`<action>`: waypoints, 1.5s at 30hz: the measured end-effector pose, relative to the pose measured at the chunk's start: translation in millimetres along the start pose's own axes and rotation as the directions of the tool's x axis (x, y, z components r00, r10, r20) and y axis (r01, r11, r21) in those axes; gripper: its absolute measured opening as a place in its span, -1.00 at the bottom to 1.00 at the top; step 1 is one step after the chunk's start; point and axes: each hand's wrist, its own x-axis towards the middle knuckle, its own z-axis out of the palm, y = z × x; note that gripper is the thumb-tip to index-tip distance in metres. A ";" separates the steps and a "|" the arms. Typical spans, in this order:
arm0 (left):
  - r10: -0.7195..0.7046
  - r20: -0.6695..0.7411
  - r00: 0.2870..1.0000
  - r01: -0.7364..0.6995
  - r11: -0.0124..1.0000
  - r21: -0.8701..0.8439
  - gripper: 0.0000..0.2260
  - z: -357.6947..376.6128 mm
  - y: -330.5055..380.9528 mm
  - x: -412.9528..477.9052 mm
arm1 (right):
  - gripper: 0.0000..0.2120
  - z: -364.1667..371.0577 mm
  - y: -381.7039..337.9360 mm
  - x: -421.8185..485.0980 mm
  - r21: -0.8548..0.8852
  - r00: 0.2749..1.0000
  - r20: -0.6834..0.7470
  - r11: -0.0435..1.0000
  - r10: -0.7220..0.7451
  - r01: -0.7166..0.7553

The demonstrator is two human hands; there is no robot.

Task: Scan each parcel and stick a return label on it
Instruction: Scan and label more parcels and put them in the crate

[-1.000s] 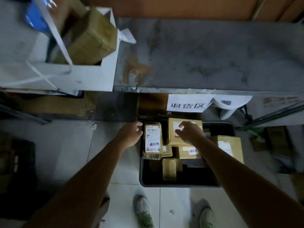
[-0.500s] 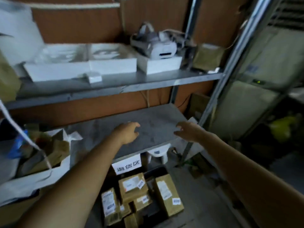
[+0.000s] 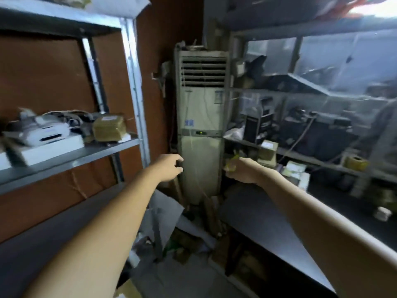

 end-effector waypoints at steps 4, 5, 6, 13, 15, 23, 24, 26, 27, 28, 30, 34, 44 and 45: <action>0.097 0.040 0.994 -0.097 0.995 -0.008 -0.63 36.8 104.3 42.0 | -0.61 -22.1 101.3 -25.8 -0.010 0.992 -0.030 0.992 0.123 -0.123; 0.111 0.053 0.992 -0.111 0.994 -0.010 -0.64 46.9 125.1 53.1 | -0.63 -26.0 123.7 -30.5 0.002 0.988 -0.034 0.988 0.151 -0.151; 0.125 0.067 0.990 -0.124 0.992 -0.009 -0.64 57.8 143.6 64.2 | -0.66 -29.2 145.4 -33.5 0.024 0.983 -0.037 0.983 0.182 -0.181; 0.204 0.201 0.958 -0.208 0.978 0.002 -0.62 136.6 225.7 156.2 | -0.72 -24.4 263.1 -20.0 0.079 0.930 -0.043 0.929 0.365 -0.361; 0.234 0.220 0.947 -0.239 0.971 -0.005 -0.62 156.3 241.0 187.0 | -0.67 -18.0 292.7 -9.4 0.085 0.916 -0.038 0.914 0.401 -0.396; 0.332 0.276 0.902 -0.327 0.943 -0.063 -0.64 216.9 289.8 297.0 | -0.74 -9.3 393.7 32.0 0.129 0.837 -0.048 0.834 0.545 -0.536; 0.332 0.288 0.898 -0.329 0.942 -0.059 -0.64 222.1 294.2 307.5 | -0.74 -7.6 403.0 38.1 0.132 0.833 -0.039 0.829 0.552 -0.543; 0.325 0.291 0.900 -0.326 0.944 -0.047 -0.63 231.2 302.0 329.4 | -0.73 -5.4 420.6 52.1 0.145 0.829 -0.023 0.822 0.559 -0.550; 0.320 0.283 0.904 -0.320 0.946 -0.049 -0.63 235.0 305.7 341.4 | -0.73 -5.0 429.7 61.0 0.158 0.828 -0.018 0.819 0.561 -0.552; 0.312 0.275 0.909 -0.308 0.950 -0.057 -0.64 238.1 309.4 353.0 | -0.72 -5.0 439.3 71.1 0.173 0.829 -0.018 0.818 0.559 -0.548; 0.284 0.257 0.924 -0.273 0.959 -0.079 -0.65 243.4 315.4 373.5 | -0.69 -5.0 458.2 95.0 0.210 0.839 -0.035 0.825 0.543 -0.525; 0.189 0.198 0.962 -0.173 0.980 -0.094 -0.67 249.3 315.5 402.0 | -0.64 -5.5 480.4 148.7 0.291 0.873 -0.044 0.842 0.486 -0.455; -0.063 0.118 0.991 0.097 0.945 -0.313 -0.68 273.7 276.8 489.1 | -0.70 6.2 490.4 285.9 0.492 0.889 -0.085 0.795 0.450 -0.355; -0.076 0.120 0.990 0.113 0.934 -0.338 -0.68 278.6 273.8 500.6 | -0.72 10.2 490.6 299.4 0.518 0.882 -0.091 0.779 0.462 -0.355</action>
